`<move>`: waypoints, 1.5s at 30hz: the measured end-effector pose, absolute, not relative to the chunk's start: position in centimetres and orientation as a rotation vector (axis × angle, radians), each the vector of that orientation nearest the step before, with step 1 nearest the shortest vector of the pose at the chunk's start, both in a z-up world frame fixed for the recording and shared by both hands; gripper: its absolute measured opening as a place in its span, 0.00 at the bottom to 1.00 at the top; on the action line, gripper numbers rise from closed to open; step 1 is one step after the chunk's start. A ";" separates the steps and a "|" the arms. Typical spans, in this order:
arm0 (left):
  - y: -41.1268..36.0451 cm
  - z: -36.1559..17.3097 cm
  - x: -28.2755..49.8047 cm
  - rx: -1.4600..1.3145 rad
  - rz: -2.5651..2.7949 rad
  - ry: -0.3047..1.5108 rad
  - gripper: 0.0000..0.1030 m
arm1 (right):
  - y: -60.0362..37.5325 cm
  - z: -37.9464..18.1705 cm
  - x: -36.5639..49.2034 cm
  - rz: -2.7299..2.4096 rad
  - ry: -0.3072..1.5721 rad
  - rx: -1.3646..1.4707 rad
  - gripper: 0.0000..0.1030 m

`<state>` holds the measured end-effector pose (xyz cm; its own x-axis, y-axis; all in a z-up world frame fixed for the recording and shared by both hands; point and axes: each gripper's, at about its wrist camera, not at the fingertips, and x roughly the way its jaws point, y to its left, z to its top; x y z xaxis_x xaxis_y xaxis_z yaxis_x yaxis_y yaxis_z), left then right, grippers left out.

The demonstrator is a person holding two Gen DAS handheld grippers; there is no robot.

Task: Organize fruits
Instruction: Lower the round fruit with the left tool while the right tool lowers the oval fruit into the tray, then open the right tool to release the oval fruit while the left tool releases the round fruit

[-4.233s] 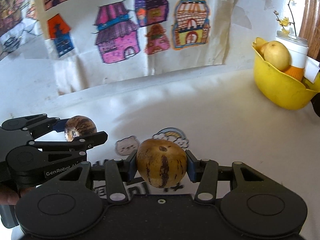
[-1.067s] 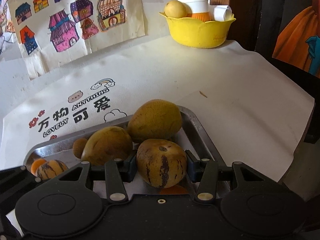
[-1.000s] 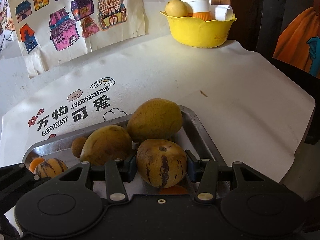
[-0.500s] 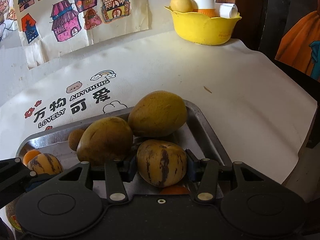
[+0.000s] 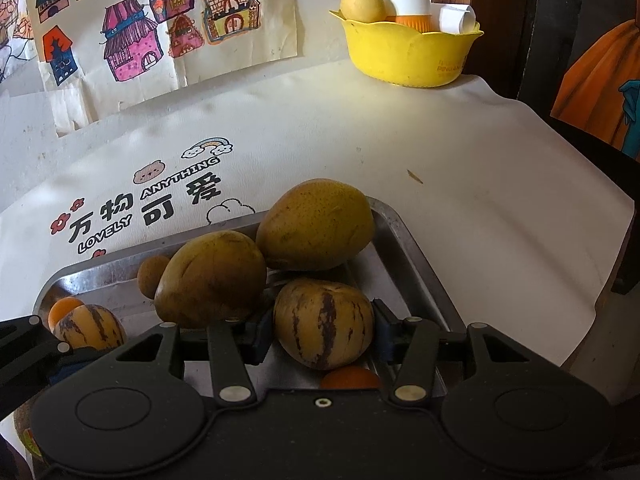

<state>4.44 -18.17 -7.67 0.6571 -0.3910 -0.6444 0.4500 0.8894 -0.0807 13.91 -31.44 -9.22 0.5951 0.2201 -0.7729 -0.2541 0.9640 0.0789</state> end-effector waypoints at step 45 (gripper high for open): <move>-6.1 -1.1 -0.4 -0.012 -0.271 0.668 0.99 | -26.8 5.0 2.1 0.321 0.620 0.116 0.99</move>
